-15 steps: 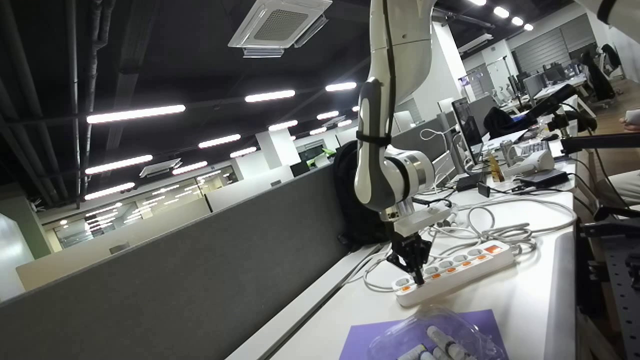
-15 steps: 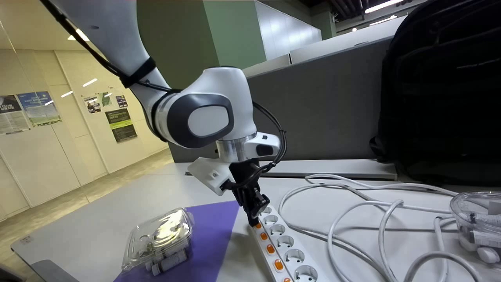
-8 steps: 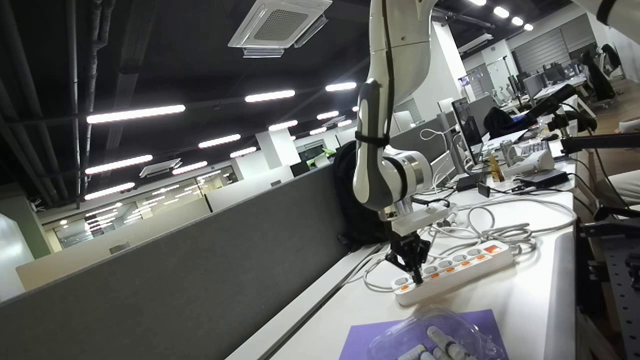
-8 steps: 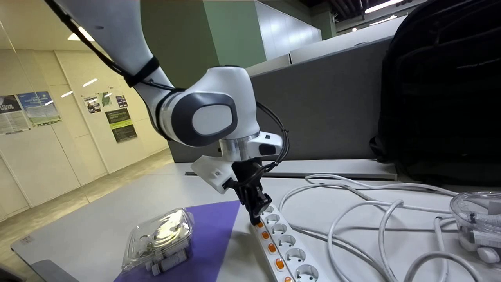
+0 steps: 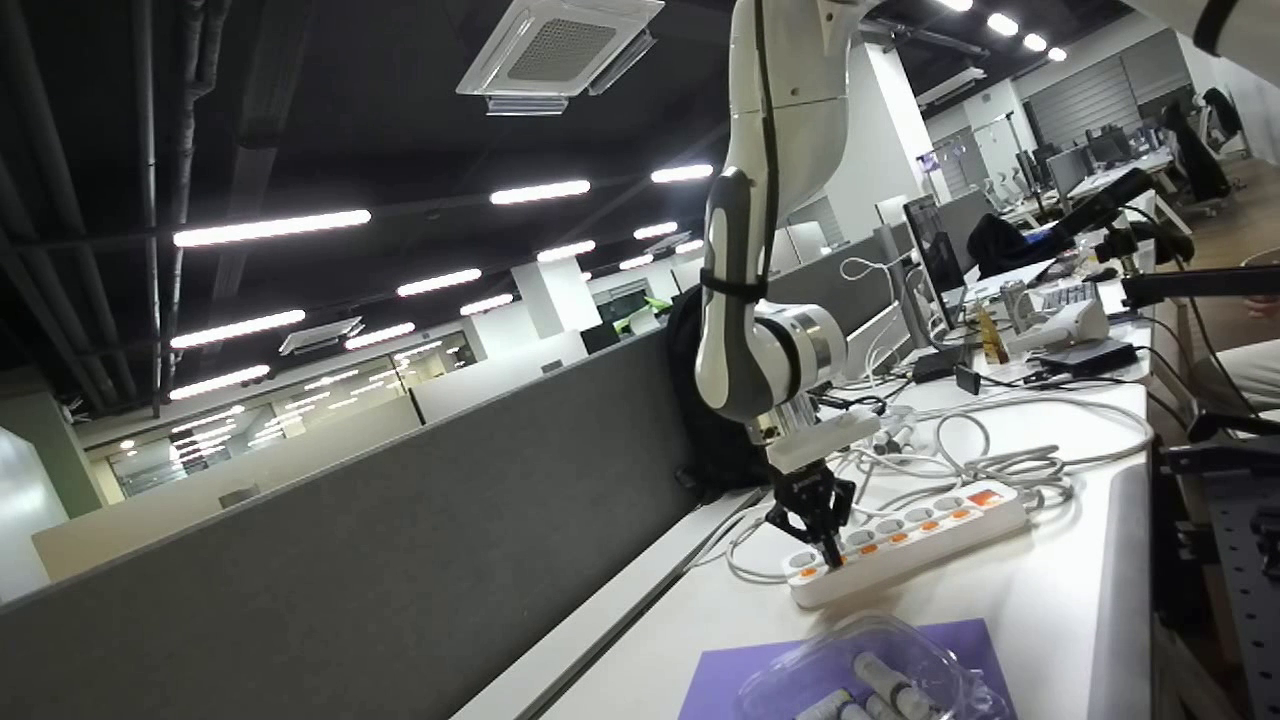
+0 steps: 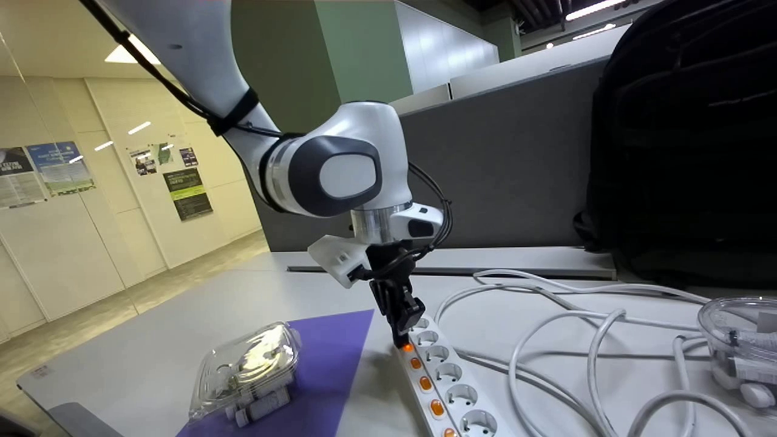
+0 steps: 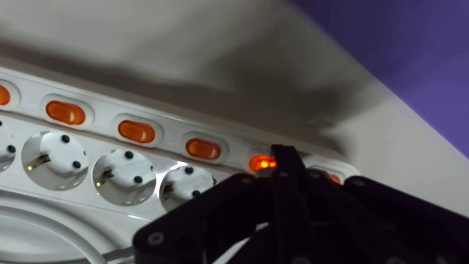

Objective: Turn on the second switch from the left

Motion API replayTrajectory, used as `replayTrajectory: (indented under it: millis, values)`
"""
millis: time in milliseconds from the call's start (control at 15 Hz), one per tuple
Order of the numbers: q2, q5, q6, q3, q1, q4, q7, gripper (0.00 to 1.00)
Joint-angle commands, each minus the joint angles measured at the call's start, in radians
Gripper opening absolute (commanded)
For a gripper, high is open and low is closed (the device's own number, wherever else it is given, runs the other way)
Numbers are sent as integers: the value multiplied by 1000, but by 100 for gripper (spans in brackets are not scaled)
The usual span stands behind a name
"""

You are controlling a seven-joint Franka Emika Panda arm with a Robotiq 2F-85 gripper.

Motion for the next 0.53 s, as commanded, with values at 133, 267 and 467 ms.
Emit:
replayTrajectory:
  millis: [133,267,467]
  values:
    - [36,-24,-50,-15,17,42,48,0]
    - [-11,-27,-50,-9,19,14,34,0]
    - [-74,-57,-52,-19,43,-26,48,26]
